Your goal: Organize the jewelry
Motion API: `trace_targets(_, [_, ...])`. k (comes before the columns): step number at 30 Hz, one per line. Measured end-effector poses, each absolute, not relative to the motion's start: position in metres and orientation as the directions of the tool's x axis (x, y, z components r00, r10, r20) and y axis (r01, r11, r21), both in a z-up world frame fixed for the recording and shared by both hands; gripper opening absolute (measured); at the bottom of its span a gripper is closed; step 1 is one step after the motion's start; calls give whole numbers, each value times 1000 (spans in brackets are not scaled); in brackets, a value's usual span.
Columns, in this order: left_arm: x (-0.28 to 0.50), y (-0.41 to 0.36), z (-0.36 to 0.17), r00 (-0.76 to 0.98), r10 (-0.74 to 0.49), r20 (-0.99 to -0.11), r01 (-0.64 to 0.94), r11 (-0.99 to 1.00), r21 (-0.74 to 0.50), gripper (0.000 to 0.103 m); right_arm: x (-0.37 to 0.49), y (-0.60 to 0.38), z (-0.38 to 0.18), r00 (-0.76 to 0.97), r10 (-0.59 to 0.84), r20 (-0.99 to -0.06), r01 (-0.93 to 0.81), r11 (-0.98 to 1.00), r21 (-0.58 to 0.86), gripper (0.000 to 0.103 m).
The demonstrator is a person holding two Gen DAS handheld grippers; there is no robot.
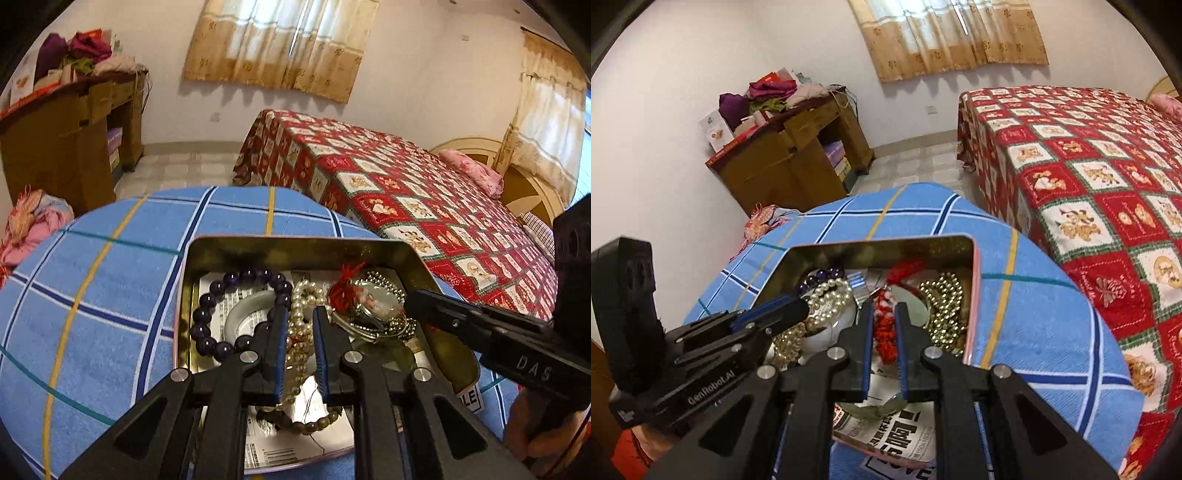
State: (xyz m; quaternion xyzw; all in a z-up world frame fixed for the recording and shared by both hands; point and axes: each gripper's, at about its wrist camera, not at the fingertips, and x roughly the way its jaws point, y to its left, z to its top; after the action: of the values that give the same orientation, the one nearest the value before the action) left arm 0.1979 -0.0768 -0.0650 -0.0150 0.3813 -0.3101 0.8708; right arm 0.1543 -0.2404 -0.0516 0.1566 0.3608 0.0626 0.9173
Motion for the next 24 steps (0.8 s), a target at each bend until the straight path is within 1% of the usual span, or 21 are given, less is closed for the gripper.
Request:
trace_targets(1, [198, -76, -66, 504, -559, -658, 533, 801, -273, 21, 154, -240, -52, 729, 229, -645, 0, 942, 335, 26])
trace_targets(2, [197, -77, -66, 492, -566, -661, 535, 796, -283, 31, 153, -240, -51, 727, 226, -649, 10, 941, 338, 36])
trace_targets(3, [194, -76, -64, 489, -568, -662, 536, 794, -286, 45, 150, -241, -49, 736, 227, -638, 15, 937, 350, 58])
trace_targets(4, [191, -76, -61, 498, -565, -658, 536, 797, -279, 53, 144, -242, -46, 750, 227, -621, 15, 933, 359, 72])
trace_targets(5, [187, -75, -58, 520, -552, -652, 531, 806, -260, 73, 136, -243, -40, 771, 209, -601, 27, 933, 359, 76])
trace_targets(6, [182, -73, -54, 541, -538, -646, 526, 816, -239, 83, 131, -244, -35, 784, 198, -589, 33, 933, 358, 78])
trace_targets(8, [174, -69, -48, 559, -524, -643, 524, 824, -217, 83, 120, -244, -28, 796, 179, -578, 45, 935, 352, 78])
trace_targets(9, [171, -67, -47, 559, -517, -648, 517, 829, -214, 83, 110, -244, -23, 805, 147, -575, 73, 937, 343, 78])
trace_targets(11, [161, -59, -45, 571, -490, -659, 485, 849, -211, 83, 92, -246, -18, 813, 90, -575, 133, 933, 334, 82])
trace_targets(13, [151, -56, -44, 593, -450, -667, 458, 871, -181, 83, 76, -246, -16, 810, 31, -586, 196, 927, 320, 85])
trace_targets(15, [137, -54, -42, 617, -412, -671, 429, 890, -151, 83, 67, -245, -15, 805, 7, -594, 224, 923, 314, 85])
trace_targets(17, [125, -51, -38, 626, -393, -673, 407, 901, -148, 83, 54, -240, -13, 792, -31, -609, 256, 923, 287, 85])
trace_targets(21, [99, -42, -27, 648, -359, -672, 373, 918, -131, 83, 37, -229, -6, 792, -45, -609, 258, 928, 267, 85])
trace_targets(24, [82, -38, -20, 672, -314, -671, 343, 935, -94, 83, 23, -218, 4, 809, -42, -586, 238, 936, 261, 85])
